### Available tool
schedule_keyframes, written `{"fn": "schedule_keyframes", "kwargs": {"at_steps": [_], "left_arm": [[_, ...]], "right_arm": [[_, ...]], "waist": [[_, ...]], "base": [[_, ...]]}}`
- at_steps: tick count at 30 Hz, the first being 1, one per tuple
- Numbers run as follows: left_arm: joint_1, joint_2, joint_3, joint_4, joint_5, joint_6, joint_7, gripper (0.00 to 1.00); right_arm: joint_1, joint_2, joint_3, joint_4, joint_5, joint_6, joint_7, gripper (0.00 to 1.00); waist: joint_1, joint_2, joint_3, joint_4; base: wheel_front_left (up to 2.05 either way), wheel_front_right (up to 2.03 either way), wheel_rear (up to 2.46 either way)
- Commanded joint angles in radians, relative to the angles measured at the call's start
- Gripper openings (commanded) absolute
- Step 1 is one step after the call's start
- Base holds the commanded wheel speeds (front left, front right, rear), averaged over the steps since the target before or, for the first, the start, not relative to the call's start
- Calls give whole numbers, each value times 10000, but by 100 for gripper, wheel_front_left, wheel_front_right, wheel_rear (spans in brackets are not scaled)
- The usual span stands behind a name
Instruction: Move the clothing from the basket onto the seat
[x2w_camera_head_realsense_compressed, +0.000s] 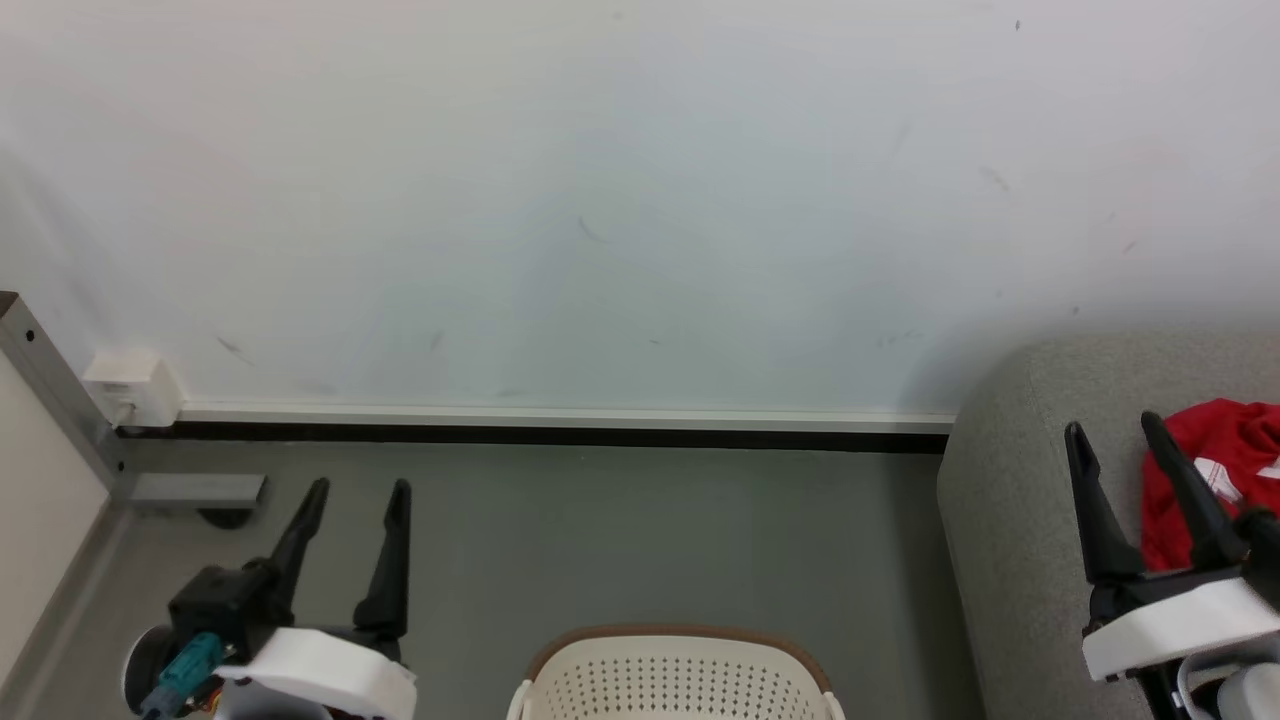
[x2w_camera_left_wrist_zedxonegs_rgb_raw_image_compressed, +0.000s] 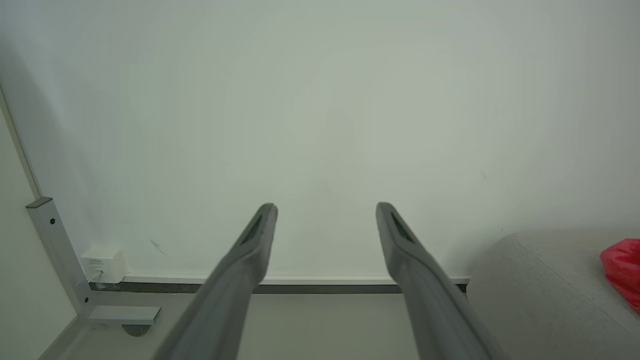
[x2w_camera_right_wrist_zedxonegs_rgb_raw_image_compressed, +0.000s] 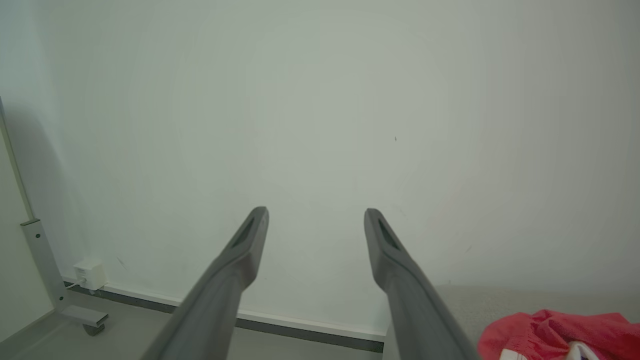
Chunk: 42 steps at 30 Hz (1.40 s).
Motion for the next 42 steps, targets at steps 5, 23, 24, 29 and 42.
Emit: {"fn": "schedule_keyframes", "kwargs": {"at_steps": [5, 23, 24, 29, 42], "left_arm": [[758, -272, 830, -343, 556, -43, 1, 100], [1960, -2051, 3356, 523, 2568, -1574, 1, 100], [1977, -2110, 3468, 566, 2660, -1648, 1, 100], [2000, -2454, 3916, 770, 3034, -2027, 1, 100], [1884, -2979, 4558, 1056, 3663, -2636, 1, 100]], "right_arm": [[742, 431, -276, 321, -359, -23, -322, 100], [1972, 1542, -890, -82, -1535, -23, -466, 100], [2004, 1552, -901, -83, -1557, -23, -467, 100], [2030, 1616, -903, -45, -1594, -23, -468, 100], [2101, 1579, -851, 51, -1552, -23, -469, 100]], "waist": [[0, 0, -24, 133], [0, 0, 135, -43], [0, 0, 119, -45], [0, 0, 57, -41], [0, 0, -35, 8]], "base": [[0, 0, 0], [0, 0, 0], [0, 0, 0], [0, 0, 0], [0, 0, 0]]}}
